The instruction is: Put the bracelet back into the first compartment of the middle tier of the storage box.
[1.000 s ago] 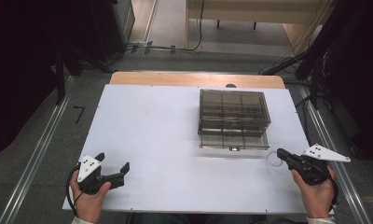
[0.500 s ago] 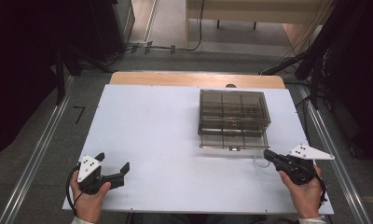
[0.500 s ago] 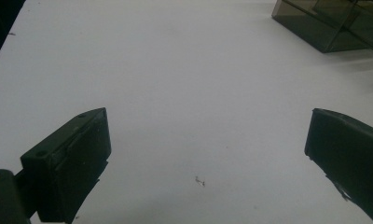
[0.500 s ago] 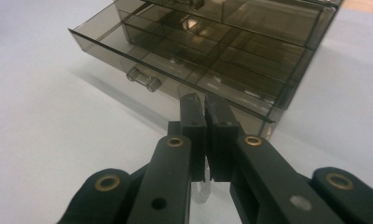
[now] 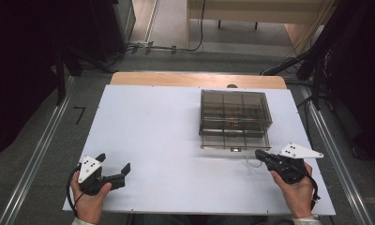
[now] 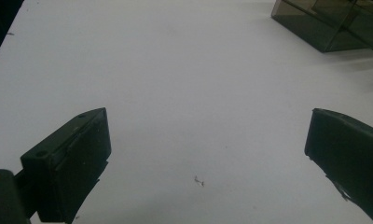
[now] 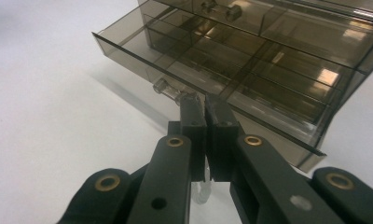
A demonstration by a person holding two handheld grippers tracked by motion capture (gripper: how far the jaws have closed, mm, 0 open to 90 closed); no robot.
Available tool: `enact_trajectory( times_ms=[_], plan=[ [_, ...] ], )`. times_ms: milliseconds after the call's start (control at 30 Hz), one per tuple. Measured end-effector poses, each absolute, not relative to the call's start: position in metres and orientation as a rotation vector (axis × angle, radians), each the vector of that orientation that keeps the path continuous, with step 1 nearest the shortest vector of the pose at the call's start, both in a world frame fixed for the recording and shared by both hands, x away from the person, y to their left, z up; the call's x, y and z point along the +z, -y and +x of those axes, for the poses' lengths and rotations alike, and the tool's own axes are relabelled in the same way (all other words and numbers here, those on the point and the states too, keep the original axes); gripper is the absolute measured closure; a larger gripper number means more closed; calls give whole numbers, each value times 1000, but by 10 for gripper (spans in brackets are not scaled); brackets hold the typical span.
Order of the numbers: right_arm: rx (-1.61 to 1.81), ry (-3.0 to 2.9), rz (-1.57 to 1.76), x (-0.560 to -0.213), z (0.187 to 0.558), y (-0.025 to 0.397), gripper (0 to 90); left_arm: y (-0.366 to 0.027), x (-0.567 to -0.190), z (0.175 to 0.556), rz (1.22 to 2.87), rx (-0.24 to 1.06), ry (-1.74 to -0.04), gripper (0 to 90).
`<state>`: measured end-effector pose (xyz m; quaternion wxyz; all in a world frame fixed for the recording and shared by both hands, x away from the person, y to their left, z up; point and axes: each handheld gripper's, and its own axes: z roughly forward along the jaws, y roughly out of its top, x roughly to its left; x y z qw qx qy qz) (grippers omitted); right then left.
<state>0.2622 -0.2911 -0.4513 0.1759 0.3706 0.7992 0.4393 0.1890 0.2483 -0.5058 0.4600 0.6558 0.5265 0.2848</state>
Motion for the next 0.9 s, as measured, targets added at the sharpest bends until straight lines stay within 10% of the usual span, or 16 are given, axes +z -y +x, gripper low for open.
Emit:
enact_trajectory(
  times_ms=[900],
  plan=[
    [1311, -2326, 945, -448, 273, 246, 853, -248, -506, 189, 1608, 697, -1298, 5]
  ],
)
